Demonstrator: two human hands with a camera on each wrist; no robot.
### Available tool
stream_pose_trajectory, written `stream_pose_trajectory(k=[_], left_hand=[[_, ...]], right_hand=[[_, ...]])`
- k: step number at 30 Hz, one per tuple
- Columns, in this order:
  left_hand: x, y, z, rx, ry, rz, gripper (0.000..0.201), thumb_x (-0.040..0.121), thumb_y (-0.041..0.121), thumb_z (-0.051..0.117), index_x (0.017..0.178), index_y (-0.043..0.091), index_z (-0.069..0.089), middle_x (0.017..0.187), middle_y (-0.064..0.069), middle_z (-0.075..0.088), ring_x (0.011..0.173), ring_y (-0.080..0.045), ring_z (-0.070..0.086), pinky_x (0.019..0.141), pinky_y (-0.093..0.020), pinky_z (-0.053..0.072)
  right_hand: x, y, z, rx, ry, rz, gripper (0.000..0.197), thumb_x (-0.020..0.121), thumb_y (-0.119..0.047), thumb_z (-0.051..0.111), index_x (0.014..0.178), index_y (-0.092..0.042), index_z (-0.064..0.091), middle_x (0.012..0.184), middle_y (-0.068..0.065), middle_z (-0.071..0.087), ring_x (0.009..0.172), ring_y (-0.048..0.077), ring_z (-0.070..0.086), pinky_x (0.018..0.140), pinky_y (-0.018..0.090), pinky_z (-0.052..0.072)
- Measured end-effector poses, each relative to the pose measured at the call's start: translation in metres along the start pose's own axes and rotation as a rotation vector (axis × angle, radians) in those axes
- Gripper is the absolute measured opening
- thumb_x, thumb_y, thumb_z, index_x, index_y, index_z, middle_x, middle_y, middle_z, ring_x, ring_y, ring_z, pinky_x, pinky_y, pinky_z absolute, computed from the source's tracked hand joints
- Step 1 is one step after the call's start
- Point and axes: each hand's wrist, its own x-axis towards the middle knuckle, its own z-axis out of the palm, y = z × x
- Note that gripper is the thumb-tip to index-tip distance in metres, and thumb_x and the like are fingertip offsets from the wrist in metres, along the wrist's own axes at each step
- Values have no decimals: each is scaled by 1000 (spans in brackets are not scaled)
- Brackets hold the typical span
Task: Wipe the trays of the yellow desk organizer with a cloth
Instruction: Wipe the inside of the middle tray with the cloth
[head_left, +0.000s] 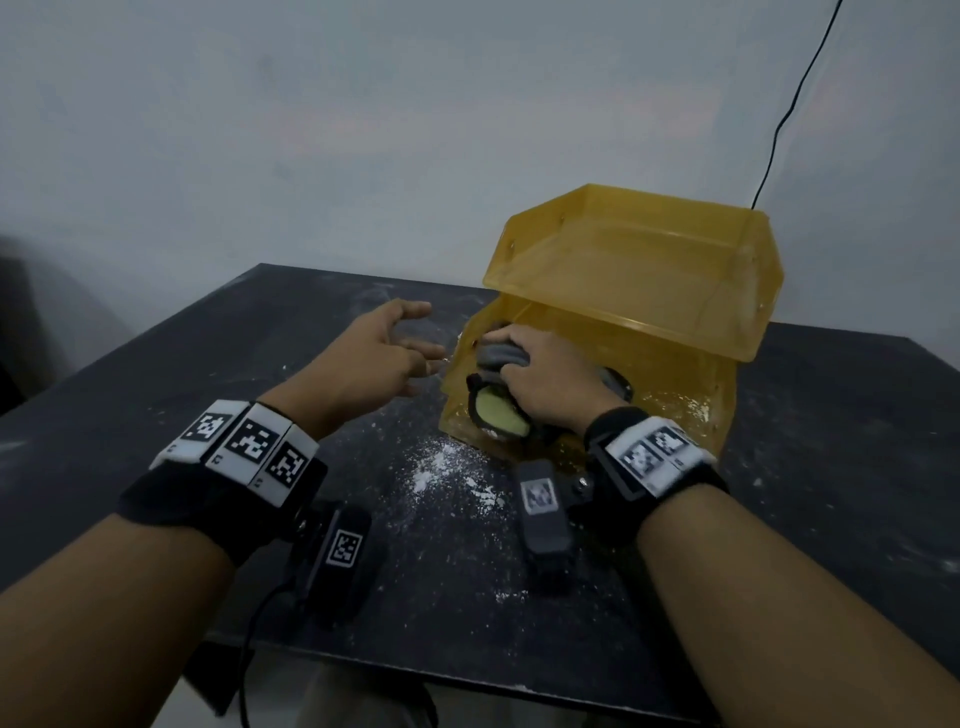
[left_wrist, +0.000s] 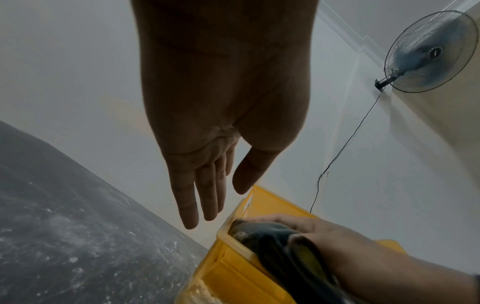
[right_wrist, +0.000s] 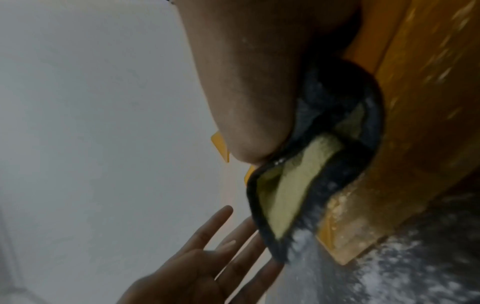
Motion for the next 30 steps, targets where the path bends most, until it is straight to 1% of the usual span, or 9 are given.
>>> stream_pose_trajectory(k=[4,7,10,13,16,19,22,25,30], left_hand=[[3,8,10,-40,28,17,59,90,-11,52,141,16,41,116,-13,66,104,-26,67,84,-44,57],[2,14,16,-74,12,31,58,89,-15,48,140,13,40,116,-18,65,104,-31,67,88,-53,55],[-1,15,15,-88,14,37,58,91,-16,46,141,13,38,116,-18,63,101,-26,68,82,-47,59],[-5,13,8,-85,51,34,58,91,-16,46,141,13,38,116,-17,62,98,-24,67,68,-31,59],[-6,9,2,-70,84,24,56,91,-15,48,139,14,40,117,-18,63,99,-28,68,78,-40,58],[-7,7,1,-62,93,22,56,90,-14,49,137,15,42,115,-17,64,98,-27,69,81,-43,59],[-8,9,4,-70,76,21,56,90,-14,50,137,15,41,116,-17,63,98,-26,68,78,-41,59],[-8,13,9,-54,52,29,58,90,-14,50,138,17,41,117,-15,62,99,-24,68,78,-41,59],[-7,17,14,-44,42,51,55,90,-14,49,136,16,42,116,-16,62,102,-28,67,82,-48,57]], right_hand=[[-42,6,-14,150,-142,-174,52,90,6,49,117,-30,74,115,-14,70,98,-4,64,79,14,50],[-41,9,-17,308,-31,-107,60,89,13,48,127,-29,67,117,-14,65,96,-11,60,72,6,46],[-24,6,-9,379,136,8,61,93,10,45,143,-22,52,129,0,60,97,3,59,64,12,51],[-17,-9,9,240,107,-29,58,93,5,45,145,-21,48,136,3,56,97,14,56,66,14,49],[-24,-12,14,74,93,-129,47,92,0,51,133,-21,61,131,0,62,113,16,57,82,21,45],[-31,-4,3,200,1,-159,44,89,5,51,113,-24,76,113,-5,72,97,11,65,73,24,50],[-18,-1,1,309,124,-22,46,90,3,48,120,-25,69,112,-3,70,96,14,65,78,30,54],[-4,-9,12,131,96,48,51,93,-6,46,143,-19,49,132,4,60,118,25,57,90,34,48],[-19,-4,8,13,51,-109,34,92,-6,50,118,-19,67,114,1,69,100,20,61,76,29,42]])
